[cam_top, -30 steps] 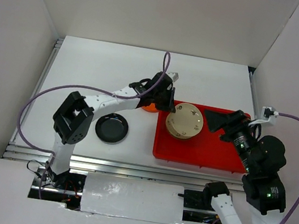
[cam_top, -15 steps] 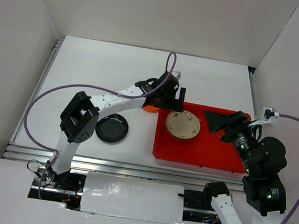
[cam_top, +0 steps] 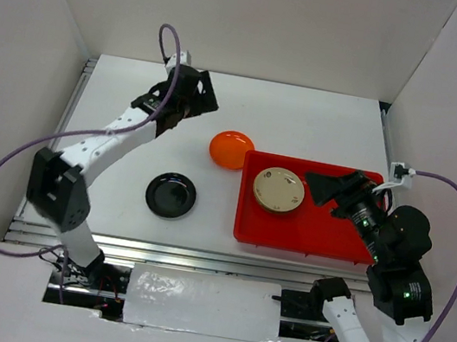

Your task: Place the plates into the plastic bin on the countertop

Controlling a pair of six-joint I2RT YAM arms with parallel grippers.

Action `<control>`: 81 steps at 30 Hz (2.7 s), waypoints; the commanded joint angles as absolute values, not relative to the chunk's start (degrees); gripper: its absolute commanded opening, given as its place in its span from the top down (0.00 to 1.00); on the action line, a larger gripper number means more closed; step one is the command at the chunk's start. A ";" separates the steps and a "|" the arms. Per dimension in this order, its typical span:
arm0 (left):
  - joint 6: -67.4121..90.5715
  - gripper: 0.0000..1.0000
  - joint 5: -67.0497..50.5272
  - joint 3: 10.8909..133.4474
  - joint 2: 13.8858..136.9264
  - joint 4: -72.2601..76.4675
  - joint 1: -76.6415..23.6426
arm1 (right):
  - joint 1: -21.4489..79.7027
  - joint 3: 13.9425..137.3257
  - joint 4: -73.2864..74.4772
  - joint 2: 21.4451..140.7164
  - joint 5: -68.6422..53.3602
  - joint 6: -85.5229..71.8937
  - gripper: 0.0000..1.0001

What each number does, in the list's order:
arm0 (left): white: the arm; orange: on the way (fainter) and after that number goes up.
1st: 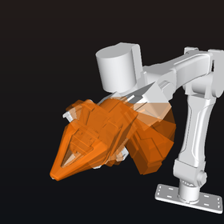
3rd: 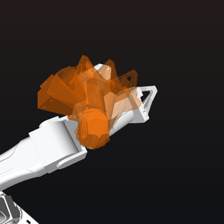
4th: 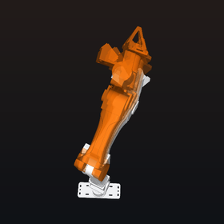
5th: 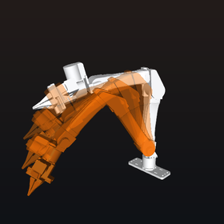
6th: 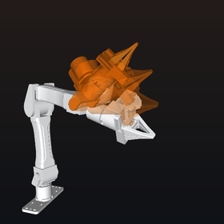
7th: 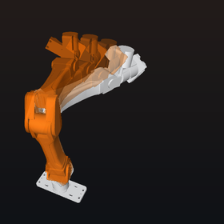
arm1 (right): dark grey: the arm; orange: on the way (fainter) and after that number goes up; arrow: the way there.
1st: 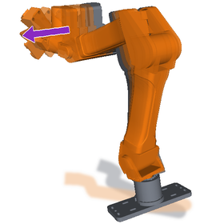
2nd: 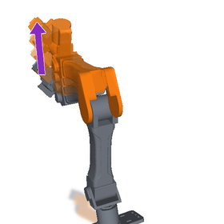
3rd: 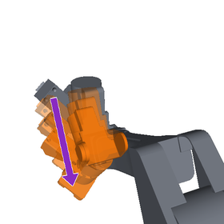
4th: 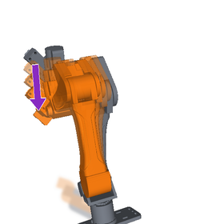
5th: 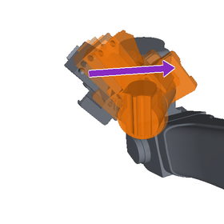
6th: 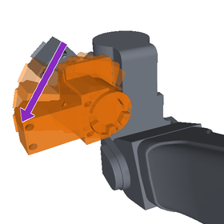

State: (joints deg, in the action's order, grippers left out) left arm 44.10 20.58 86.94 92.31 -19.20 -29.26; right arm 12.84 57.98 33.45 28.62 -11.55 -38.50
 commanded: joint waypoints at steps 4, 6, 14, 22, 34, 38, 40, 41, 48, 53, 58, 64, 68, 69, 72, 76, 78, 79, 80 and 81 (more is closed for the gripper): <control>37.10 0.01 -6.11 81.04 109.66 -3.38 -17.95 | 12.48 57.65 28.74 29.27 -18.89 -36.66 0.00; 37.44 0.01 -12.02 79.90 111.79 1.73 -15.92 | 12.48 57.92 29.53 29.44 -19.07 -36.04 0.00; 40.34 0.02 -22.15 79.19 119.44 8.53 -13.27 | 12.48 58.45 30.06 30.76 -19.34 -34.37 0.00; 40.16 0.12 -21.45 85.51 128.75 0.97 -15.82 | 12.57 58.10 29.44 31.64 -19.78 -33.84 0.00; 39.82 0.75 -11.08 85.70 128.50 -6.76 -16.52 | 12.48 57.13 28.13 32.34 -20.30 -34.01 0.00; 39.11 1.00 -8.45 84.55 125.43 -8.34 -16.26 | 12.48 56.60 27.51 32.52 -20.48 -34.19 0.00; 40.07 1.00 -2.51 83.24 121.22 -12.19 -15.82 | 12.48 56.51 27.68 32.52 -20.30 -34.19 0.00; 40.86 1.00 -0.29 82.01 119.03 -13.09 -15.39 | 12.48 56.51 27.86 32.35 -20.22 -34.19 0.00; 49.40 1.00 23.73 68.66 91.43 -15.48 -15.82 | 12.48 55.81 26.99 32.52 -20.04 -34.36 0.00; 43.96 1.00 13.91 69.79 83.87 -12.93 -18.19 | 12.48 55.55 25.93 32.87 -20.30 -35.16 0.00; 38.95 1.00 1.95 74.34 86.28 -10.89 -24.50 | 12.57 56.16 26.28 32.35 -19.69 -35.77 0.00; 37.88 1.00 -5.70 84.37 98.50 -10.56 -34.87 | 12.48 56.95 27.25 29.45 -14.43 -38.66 0.00; 38.67 1.00 -6.33 91.02 107.03 -10.63 -38.75 | 12.48 57.48 28.56 28.04 -11.95 -39.02 0.00; 38.67 1.00 -6.07 92.79 108.96 -11.42 -39.72 | 12.48 57.74 29.78 28.39 -12.04 -38.59 0.00; 38.06 1.00 -4.40 97.02 114.86 -13.88 -41.04 | 12.39 58.71 31.20 28.13 -12.48 -37.97 0.00; 39.19 0.99 -5.63 97.12 118.12 -11.79 -41.57 | 12.39 59.59 32.08 27.69 -12.22 -37.18 0.00; 39.64 0.83 -4.49 97.38 118.04 -11.43 -41.83 | 12.39 60.11 32.60 28.03 -12.48 -36.65 0.00; 39.81 0.70 -4.22 97.56 117.86 -11.43 -41.92 | 12.48 60.12 32.61 28.12 -12.83 -36.56 0.00; 39.81 0.45 -3.26 97.99 117.69 -12.56 -42.01 | 12.48 60.29 32.69 28.30 -13.09 -36.48 0.00; 39.03 0.36 -2.64 98.00 116.47 -13.00 -42.71 | 12.48 60.47 32.78 28.47 -13.62 -36.30 0.00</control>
